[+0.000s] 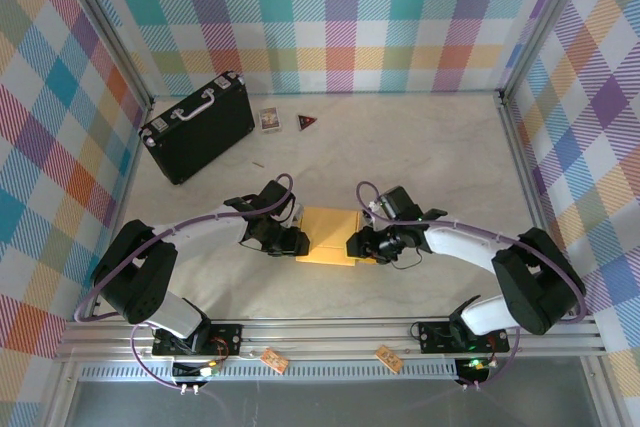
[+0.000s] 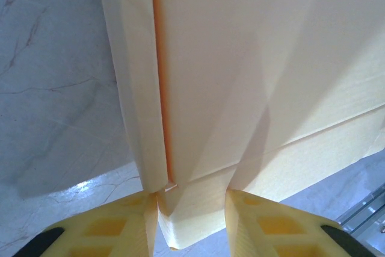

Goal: Fold the paper box

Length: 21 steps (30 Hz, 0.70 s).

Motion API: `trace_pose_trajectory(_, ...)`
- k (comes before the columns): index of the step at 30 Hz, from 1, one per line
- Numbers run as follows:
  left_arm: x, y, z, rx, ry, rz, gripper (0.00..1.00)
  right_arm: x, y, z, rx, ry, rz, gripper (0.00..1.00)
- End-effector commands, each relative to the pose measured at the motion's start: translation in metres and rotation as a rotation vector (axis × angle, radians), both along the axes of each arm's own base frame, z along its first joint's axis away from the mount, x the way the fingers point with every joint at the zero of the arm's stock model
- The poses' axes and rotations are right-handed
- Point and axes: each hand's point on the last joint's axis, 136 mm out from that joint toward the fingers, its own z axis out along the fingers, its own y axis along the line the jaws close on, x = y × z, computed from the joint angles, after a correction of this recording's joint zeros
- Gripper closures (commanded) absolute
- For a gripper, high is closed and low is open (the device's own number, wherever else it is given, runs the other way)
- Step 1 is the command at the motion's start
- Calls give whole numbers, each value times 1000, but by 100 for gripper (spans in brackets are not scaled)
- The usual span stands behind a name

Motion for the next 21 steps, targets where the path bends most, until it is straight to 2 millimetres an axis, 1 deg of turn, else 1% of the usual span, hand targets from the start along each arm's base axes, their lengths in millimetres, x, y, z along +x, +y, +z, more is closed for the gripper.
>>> trace_pose_trajectory(1,2,-3,11,-21,-11,-8,65,1,-15,10,-87,-51,39,50)
trace_pose_trajectory(4,3,-2,14,-21,-14,-8,65,6,-24,18,-159,-91,62,50)
trace_pose_trajectory(6,3,-2,16,-24,-17,-6,65,11,-30,23,-207,-119,67,52)
trace_pose_trajectory(8,3,-2,18,-30,-20,-7,65,18,-24,33,-187,-149,79,55)
trace_pose_trajectory(10,3,-2,20,-32,-23,-5,65,24,-10,44,-132,-157,95,57)
trace_pose_trajectory(12,4,-2,21,-31,-26,-5,65,31,3,51,-84,-155,108,60)
trace_pose_trajectory(16,7,-1,26,-35,-38,9,65,46,20,50,-55,-146,115,63)
trace_pose_trajectory(18,10,-1,29,-45,-52,26,65,53,28,46,-38,-132,110,64)
trace_pose_trajectory(21,9,-2,31,-63,-52,34,64,60,31,33,-56,-112,99,65)
